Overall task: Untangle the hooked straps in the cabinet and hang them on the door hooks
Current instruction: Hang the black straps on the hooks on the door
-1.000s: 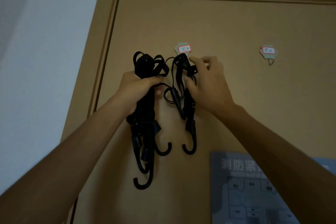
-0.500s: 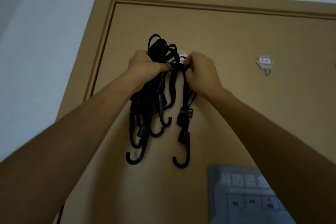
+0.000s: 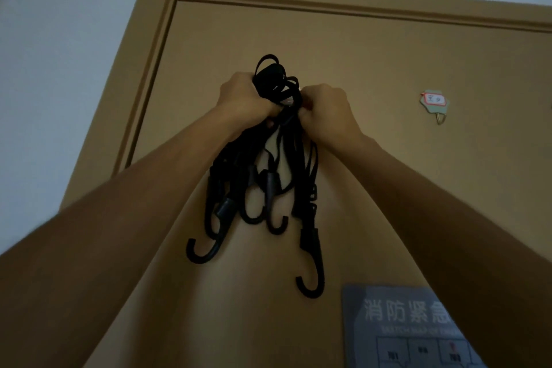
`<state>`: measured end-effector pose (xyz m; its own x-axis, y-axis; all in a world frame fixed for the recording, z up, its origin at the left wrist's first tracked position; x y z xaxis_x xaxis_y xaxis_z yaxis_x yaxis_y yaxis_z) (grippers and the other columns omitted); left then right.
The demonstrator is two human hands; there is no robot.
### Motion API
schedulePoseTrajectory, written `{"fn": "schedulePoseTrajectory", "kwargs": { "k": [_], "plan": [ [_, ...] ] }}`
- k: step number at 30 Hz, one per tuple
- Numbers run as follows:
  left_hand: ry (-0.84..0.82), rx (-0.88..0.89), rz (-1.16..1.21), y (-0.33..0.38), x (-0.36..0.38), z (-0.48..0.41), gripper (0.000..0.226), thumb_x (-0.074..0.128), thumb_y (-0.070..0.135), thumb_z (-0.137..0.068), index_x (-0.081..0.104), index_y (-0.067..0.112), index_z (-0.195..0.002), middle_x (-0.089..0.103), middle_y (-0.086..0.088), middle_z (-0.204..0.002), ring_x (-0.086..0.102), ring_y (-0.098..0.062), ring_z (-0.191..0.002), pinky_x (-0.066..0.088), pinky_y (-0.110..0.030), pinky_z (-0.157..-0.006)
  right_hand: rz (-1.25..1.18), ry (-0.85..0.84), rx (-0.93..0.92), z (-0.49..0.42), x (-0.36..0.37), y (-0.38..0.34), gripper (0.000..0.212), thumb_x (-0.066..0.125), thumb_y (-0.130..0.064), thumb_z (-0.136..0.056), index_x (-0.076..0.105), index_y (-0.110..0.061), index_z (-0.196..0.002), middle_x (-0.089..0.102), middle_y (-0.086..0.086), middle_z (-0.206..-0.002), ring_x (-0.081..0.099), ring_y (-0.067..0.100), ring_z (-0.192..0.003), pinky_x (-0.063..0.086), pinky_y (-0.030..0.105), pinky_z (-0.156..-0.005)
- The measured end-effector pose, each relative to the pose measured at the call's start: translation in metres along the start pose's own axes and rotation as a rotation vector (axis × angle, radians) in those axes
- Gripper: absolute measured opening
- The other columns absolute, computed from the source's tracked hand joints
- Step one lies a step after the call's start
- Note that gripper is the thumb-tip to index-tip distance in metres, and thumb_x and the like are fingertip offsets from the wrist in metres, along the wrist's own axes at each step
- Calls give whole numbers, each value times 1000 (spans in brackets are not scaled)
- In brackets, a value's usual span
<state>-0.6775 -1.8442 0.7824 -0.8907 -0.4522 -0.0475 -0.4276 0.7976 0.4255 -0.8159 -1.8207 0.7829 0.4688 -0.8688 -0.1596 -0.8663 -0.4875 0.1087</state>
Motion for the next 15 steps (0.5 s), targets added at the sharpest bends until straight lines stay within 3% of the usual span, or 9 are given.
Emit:
{"fn": "schedulePoseTrajectory", "kwargs": {
  "k": [2,4,6,9,13,15],
  "plan": [
    [-25,-35,32,-8,3,5,43,75,5,-66,64,13,-106,68,-6,-92,68,-15,-59,53,-25,-55,-13,6,20,6,2,4,12,48,-3,-82,57,0,-75,61,17,-77,55,33,-76,26,26,-58],
    [-46,-61,69,-15,4,10,41,72,2,-63,65,9,-103,69,-7,-81,66,-16,-51,53,-25,-54,-45,21,51,13,2,9,17,50,-5,-81,66,-3,-84,68,16,-86,60,32,-85,31,26,-61],
    [-81,-89,112,-21,4,16,36,70,-1,-64,66,7,-99,69,-10,-71,66,-18,-47,52,-26,-53,-61,21,54,21,4,10,21,50,-6,-82,69,-7,-90,70,14,-93,62,31,-90,40,28,-69],
    [-103,-129,181,-24,0,27,23,67,0,-71,66,7,-93,66,-12,-61,62,-18,-43,52,-26,-49,-69,41,50,29,3,8,25,49,-10,-85,70,-9,-97,71,12,-100,62,28,-94,41,27,-73],
    [-107,-167,269,-26,-5,35,14,67,5,-76,68,2,-90,63,-15,-59,59,-20,-43,53,-28,-49,-127,97,84,31,-4,9,27,49,-17,-87,67,-6,-105,69,12,-101,60,28,-96,44,32,-80],
    [-90,-172,247,-29,-10,36,16,70,8,-73,69,3,-88,63,-13,-59,59,-21,-46,55,-30,-54,-132,94,104,31,-6,11,34,50,-19,-89,61,-7,-118,67,12,-106,59,26,-100,42,28,-82]
  ]
}}
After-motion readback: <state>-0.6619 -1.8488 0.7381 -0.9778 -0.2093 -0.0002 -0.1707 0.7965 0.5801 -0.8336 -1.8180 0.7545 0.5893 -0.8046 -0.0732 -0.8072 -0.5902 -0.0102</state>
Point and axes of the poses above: each hand's wrist, its own z-axis away from the middle knuckle, its own x-axis out of the palm, y = z × x, the point moved 8 cm from there along -z, towards the middle knuckle
